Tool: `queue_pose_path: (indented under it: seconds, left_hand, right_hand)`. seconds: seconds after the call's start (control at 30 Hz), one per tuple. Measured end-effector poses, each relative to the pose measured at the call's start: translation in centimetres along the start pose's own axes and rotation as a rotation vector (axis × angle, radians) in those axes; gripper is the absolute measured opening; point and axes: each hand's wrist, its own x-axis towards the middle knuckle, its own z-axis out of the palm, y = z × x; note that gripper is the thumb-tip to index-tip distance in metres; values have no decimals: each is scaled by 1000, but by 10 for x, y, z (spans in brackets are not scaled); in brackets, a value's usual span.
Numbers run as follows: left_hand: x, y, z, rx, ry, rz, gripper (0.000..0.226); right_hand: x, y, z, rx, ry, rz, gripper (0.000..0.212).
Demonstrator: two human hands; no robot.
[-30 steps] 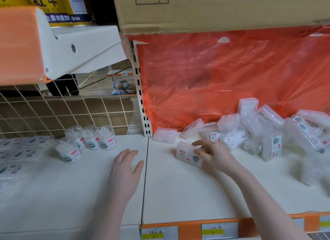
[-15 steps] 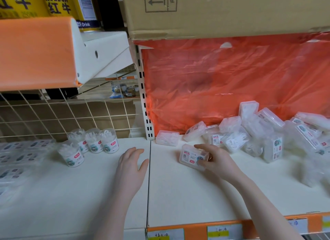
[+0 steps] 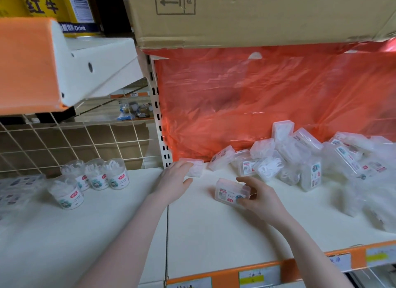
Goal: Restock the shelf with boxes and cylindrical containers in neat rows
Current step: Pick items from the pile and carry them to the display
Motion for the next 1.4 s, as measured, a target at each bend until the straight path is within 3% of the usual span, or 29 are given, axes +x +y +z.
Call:
queue_pose_path:
  seconds: [0.3,0.57,0.87,1.07,1.4]
  left_hand:
    - [34,-2,12,160,-183,58,56]
    - [44,-9,21,146,-80,86,56]
    - [39,-8,13,363,-51,196,61]
    - [23,-7,14,244,72,165,33]
    - [-36,15,-11,-203,151,-169,35]
  right_hand:
    - [-12,10,-5,0,27,15,37]
    - [-14,14,-7,-6,50,14,39]
    - [-18,15,-14,49,46,35,33]
    - [-20,17,-17,162,70,30,32]
    - [-23,14,-15,364,213,25,28]
